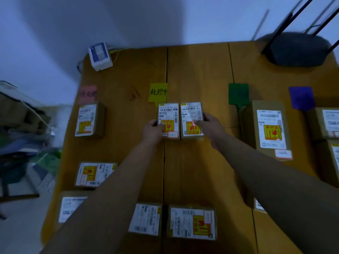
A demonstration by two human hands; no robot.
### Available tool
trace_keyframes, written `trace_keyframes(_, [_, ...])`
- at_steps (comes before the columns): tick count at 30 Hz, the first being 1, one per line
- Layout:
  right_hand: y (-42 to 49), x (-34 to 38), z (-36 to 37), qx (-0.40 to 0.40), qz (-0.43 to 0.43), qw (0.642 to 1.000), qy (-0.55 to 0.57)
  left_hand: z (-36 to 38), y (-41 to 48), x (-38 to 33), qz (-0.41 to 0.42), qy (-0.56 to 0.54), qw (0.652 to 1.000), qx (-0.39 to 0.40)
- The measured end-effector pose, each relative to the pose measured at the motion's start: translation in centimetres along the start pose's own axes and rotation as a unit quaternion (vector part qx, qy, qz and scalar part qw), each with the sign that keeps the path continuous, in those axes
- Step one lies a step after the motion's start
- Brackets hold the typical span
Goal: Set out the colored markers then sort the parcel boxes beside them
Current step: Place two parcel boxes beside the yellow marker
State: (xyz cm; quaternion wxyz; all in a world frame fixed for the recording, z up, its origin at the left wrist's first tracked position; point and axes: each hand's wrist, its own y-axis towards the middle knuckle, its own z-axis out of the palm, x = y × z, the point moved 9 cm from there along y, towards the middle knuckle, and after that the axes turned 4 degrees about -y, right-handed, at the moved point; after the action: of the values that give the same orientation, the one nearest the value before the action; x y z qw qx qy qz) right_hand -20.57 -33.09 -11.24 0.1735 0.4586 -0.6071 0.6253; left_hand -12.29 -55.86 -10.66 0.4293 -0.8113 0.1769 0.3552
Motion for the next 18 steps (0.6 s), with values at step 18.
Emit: trace_keyframes(18, [-16.7, 0.9, 1.8, -0.008, -0.083, 0.995, 0.060, -3.3, -17.3, -0.2, 0.134, -0.169, 0.969, 0.120])
